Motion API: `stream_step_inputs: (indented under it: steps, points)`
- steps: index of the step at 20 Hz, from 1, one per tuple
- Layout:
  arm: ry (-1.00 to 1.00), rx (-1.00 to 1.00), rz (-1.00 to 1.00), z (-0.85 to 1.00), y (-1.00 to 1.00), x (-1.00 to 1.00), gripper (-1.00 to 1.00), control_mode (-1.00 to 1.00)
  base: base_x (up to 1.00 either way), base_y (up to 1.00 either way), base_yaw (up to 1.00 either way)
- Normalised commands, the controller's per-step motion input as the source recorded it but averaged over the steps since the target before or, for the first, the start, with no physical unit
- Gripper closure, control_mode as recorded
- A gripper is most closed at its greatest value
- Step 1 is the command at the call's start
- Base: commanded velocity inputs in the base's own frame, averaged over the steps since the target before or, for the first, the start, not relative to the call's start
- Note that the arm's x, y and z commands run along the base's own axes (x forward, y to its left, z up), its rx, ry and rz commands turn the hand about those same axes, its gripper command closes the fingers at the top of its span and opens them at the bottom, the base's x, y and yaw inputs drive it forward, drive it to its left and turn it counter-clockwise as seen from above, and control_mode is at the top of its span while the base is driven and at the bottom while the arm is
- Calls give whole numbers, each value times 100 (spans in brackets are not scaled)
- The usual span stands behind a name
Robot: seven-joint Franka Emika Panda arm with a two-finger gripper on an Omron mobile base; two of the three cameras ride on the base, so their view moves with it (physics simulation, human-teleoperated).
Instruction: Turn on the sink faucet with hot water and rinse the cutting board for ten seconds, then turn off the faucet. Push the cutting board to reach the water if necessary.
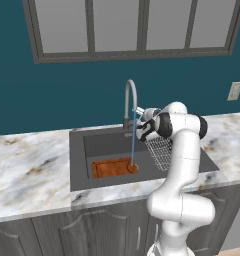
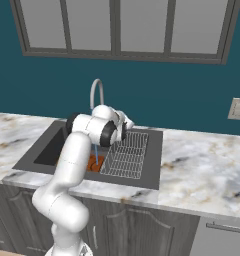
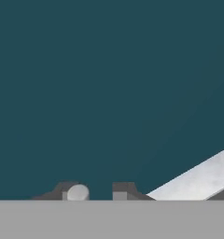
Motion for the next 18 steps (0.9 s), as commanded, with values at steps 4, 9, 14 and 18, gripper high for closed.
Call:
stream_step_inputs:
  steps: [4, 9, 14, 18]
  points:
    - [0, 0, 6, 0, -12, -23, 100, -100, 0, 0, 0]
    - [0, 0, 5, 0, -20, -11, 100, -100, 0, 0, 0]
    - [0, 0, 4, 0, -16, -15, 100, -100, 0, 0, 0]
    - [0, 0, 0, 0, -19, -28, 100, -100, 0, 0, 0]
